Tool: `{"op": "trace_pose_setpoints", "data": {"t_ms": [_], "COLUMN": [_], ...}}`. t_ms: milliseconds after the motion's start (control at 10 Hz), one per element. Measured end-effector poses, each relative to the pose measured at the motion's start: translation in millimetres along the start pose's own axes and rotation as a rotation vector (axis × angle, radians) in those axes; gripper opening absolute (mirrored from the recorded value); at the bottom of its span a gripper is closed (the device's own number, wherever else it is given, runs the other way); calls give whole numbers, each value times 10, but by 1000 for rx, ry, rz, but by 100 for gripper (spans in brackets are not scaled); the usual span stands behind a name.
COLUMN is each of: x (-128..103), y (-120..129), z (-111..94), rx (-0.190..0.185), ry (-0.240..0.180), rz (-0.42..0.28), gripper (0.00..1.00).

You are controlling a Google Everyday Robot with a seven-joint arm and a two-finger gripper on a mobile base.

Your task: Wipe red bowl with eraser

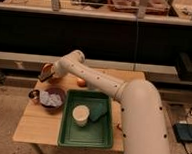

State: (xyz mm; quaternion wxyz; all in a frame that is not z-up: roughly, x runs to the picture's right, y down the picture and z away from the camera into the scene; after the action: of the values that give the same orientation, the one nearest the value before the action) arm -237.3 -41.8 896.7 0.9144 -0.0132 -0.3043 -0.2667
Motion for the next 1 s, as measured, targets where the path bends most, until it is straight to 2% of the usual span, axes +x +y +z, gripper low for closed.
{"op": "trace_pose_setpoints", "data": {"t_ms": [500, 800, 1000], "x": [339, 544, 681], "y": [174, 116, -13], "z": [-233, -256, -163], "rx": [-4, -1, -3], "ry": [58, 89, 87], "rz": [65, 94, 100], "gripper": [0, 0, 0]}}
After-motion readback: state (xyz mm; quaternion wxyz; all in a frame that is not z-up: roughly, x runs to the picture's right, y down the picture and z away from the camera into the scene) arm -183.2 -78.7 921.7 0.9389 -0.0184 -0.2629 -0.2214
